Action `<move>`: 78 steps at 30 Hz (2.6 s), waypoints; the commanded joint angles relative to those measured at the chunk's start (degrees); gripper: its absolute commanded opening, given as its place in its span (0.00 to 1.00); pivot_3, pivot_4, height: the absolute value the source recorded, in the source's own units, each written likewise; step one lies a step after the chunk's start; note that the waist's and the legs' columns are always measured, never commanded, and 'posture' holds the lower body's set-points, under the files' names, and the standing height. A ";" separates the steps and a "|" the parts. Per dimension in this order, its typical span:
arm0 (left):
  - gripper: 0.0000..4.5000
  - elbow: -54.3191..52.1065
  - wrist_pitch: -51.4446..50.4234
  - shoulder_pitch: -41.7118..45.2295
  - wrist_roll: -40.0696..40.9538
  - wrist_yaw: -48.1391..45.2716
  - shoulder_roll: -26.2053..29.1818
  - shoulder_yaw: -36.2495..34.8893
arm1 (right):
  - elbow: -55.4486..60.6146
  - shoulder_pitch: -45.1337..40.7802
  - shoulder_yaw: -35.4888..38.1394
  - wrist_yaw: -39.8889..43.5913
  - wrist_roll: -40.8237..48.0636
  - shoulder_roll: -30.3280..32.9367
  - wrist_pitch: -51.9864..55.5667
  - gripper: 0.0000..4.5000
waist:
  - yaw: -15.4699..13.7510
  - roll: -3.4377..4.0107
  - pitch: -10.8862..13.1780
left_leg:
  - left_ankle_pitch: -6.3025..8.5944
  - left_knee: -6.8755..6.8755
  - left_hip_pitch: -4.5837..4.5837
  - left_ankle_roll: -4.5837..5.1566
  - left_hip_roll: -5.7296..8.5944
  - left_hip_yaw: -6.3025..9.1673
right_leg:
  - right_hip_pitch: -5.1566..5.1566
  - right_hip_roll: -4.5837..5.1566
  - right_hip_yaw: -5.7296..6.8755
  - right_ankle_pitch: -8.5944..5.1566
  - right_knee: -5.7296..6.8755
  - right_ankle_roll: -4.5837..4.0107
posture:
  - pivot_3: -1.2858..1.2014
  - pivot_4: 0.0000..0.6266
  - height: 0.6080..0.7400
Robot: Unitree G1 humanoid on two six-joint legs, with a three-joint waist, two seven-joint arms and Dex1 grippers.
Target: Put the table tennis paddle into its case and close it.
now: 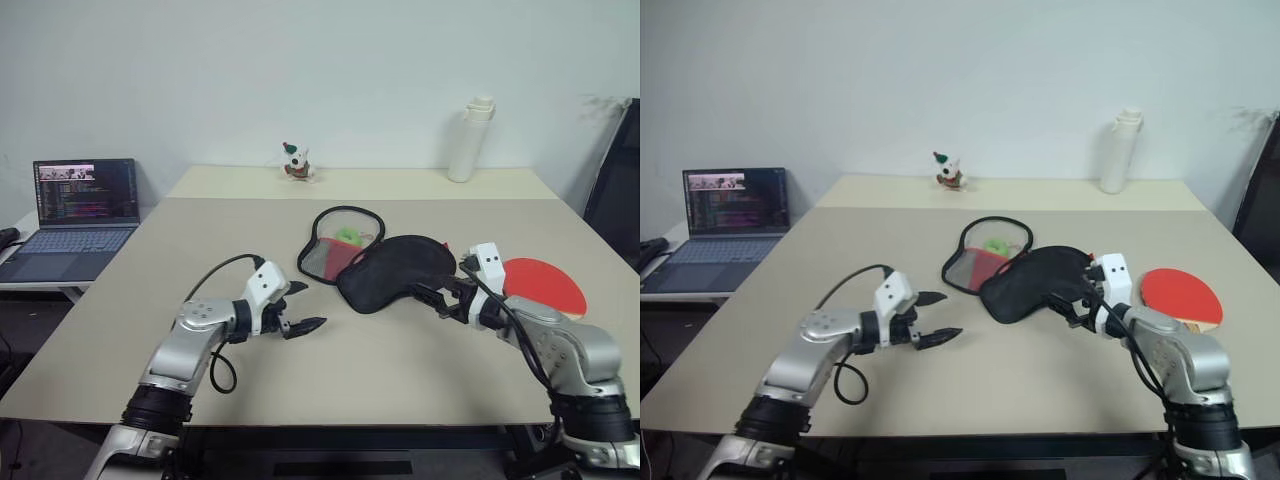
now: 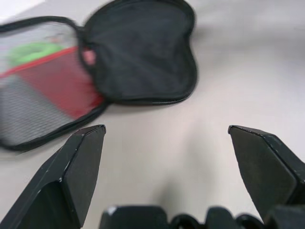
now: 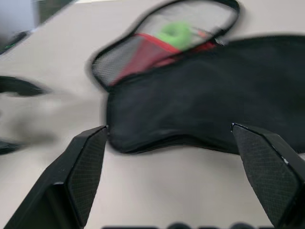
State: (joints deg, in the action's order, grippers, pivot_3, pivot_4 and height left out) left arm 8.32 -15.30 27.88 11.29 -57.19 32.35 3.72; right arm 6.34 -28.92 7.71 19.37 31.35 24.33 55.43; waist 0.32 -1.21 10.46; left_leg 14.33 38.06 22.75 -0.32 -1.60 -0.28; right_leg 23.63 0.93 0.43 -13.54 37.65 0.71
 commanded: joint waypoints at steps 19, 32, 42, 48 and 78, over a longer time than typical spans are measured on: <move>1.00 -5.08 1.41 -2.58 0.87 2.88 1.79 -2.70 | -20.43 -11.81 7.11 -12.64 -4.95 -16.08 -7.52 1.00 | 1.24 0.02 0.01 | 0.00 -0.09 0.15 0.00 -0.07 -0.08 | 0.45 -0.07 -0.27 0.14 0.32 -0.22 | 0.52 0.24 1.00; 1.00 -4.88 2.34 -2.75 1.00 2.86 1.62 -2.67 | -13.58 -10.57 9.35 -19.26 1.15 -28.03 -0.16 1.00 | 1.36 0.03 0.02 | 0.00 -0.14 0.17 0.00 -0.08 -0.05 | 0.52 -0.06 -0.39 0.15 0.33 -0.25 | 0.52 0.24 1.00; 1.00 -4.70 3.36 -2.92 0.67 3.15 1.33 -2.37 | -10.01 -9.03 10.10 -22.29 3.80 -31.61 3.36 0.47 | 1.41 0.03 0.02 | 0.00 -0.15 0.17 0.00 -0.05 -0.06 | 0.51 0.00 -0.36 0.14 0.30 -0.22 | 0.52 0.24 1.00; 1.00 -4.75 3.67 -3.14 0.56 3.23 1.12 -2.09 | -9.74 -8.63 11.10 -22.51 4.56 -30.92 3.97 0.01 | 1.43 0.04 0.02 | 0.00 -0.16 0.17 0.00 -0.05 -0.06 | 0.52 -0.01 -0.36 0.07 0.30 -0.12 | 0.52 0.24 1.00; 1.00 -5.59 4.75 -3.54 -0.74 4.30 -0.97 1.10 | -28.91 -22.56 -13.97 19.36 -2.22 12.53 9.83 0.01 | 1.56 -0.01 0.06 | 0.05 -0.21 0.13 0.07 -0.01 -0.48 | 0.61 -0.33 -1.06 -0.01 0.10 0.06 | 0.52 0.24 1.00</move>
State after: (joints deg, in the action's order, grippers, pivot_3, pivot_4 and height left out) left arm 4.82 -11.79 24.20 10.52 -53.16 31.51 4.83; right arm -20.65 -48.65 -4.21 34.86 31.42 36.06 69.22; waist 1.88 -1.22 10.52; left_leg 14.38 37.85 22.87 -0.25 -1.62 -0.78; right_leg 24.25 0.60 -0.65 -13.55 37.75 0.77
